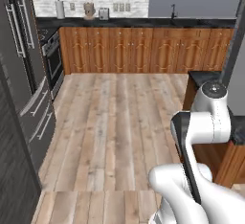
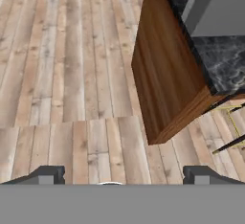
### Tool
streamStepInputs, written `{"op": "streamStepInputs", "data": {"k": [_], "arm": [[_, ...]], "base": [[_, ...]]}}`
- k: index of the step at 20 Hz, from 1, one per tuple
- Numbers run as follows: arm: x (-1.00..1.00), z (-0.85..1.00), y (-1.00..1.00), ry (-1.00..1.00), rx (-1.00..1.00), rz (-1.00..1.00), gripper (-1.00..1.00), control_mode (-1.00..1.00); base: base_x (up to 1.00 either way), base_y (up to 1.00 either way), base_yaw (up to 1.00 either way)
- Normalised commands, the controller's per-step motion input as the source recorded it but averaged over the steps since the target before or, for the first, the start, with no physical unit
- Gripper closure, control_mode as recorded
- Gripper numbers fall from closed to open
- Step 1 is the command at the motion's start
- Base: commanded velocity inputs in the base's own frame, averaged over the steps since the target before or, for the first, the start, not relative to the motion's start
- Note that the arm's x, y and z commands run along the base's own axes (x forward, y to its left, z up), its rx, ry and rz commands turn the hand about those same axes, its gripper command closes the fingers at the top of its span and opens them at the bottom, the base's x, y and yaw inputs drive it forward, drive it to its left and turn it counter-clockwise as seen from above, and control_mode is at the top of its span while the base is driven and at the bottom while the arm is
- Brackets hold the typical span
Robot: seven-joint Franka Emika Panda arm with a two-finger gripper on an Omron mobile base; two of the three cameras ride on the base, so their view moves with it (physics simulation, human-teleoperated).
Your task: Take the chicken drumsticks from the pan and place one on each plate on the dining counter.
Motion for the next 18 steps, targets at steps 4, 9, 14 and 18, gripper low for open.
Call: {"op": "streamStepInputs", "data": {"k": [4,9,14,18], "arm": [[0.0,0.0,0.0,0.0,0.0,0.0,-1.0,1.0],[0.0,0.0,0.0,0.0,0.0,0.0,-1.0,1.0],[0.0,0.0,0.0,0.0,0.0,0.0,-1.0,1.0],[0.0,0.0,0.0,0.0,0.0,0.0,-1.0,1.0]], "base": [[1.0,1.0,-0.34],[1.0,1.0,-0.28],[1.0,0.69,-0.14],[1.0,0.13,0.0]]}}
